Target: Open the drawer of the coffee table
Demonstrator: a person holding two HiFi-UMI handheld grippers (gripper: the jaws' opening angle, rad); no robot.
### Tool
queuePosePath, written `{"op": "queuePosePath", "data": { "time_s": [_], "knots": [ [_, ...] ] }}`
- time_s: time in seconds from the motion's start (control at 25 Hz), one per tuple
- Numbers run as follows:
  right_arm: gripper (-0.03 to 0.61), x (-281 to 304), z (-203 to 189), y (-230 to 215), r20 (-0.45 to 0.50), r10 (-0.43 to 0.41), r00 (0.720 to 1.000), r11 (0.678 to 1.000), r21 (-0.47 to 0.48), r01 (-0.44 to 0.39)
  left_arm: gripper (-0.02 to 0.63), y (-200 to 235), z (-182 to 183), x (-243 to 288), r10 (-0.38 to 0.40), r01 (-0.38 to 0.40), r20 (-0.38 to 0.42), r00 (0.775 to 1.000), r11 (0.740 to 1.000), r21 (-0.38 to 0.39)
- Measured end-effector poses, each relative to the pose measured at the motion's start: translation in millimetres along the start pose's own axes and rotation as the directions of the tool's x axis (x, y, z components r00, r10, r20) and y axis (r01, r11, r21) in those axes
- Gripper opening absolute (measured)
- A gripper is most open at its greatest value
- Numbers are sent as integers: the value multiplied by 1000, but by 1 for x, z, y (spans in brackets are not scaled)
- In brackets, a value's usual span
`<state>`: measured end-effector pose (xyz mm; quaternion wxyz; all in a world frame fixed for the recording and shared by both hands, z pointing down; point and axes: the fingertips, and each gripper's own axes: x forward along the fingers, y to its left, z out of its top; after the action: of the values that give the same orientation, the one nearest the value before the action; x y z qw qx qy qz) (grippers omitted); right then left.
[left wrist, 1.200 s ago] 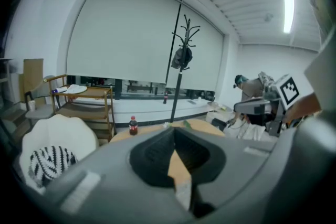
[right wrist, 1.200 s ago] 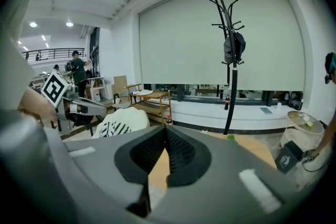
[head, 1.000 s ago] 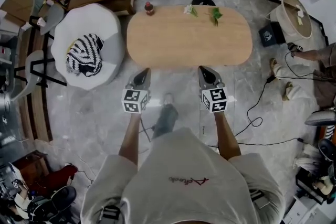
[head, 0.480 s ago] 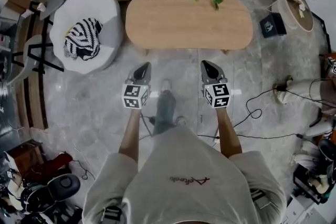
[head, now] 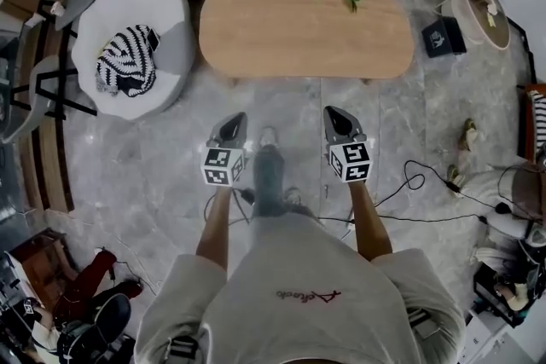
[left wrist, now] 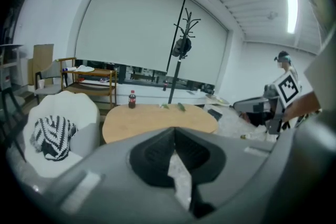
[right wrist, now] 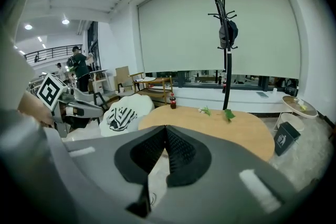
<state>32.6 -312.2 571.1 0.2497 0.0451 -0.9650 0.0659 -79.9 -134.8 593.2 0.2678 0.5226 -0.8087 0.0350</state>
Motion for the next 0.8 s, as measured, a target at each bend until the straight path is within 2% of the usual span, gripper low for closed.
{"op": "queuePosePath", "data": {
  "time_s": [0.12,0.28,0.48,0.8],
  "knots": [
    [5,35,-3,-4,2,-3,1000,1000,2,3,-1,25,-6,23,0,0,3,1000,1000,-1],
    [4,85,-29,-9,0,3,1000,1000,2,-3,0,53,-34,59,-4,4,0,1000,1000,6],
    [5,148,-89,-8,-13,41,999,999,-21,-41,0,88,-95,102,6,-6,-7,1000,1000,5],
    [5,226,-198,-29,6,39,999,999,-23,-39,-1,143,-200,164,39,-38,-6,999,999,37]
  ]
}}
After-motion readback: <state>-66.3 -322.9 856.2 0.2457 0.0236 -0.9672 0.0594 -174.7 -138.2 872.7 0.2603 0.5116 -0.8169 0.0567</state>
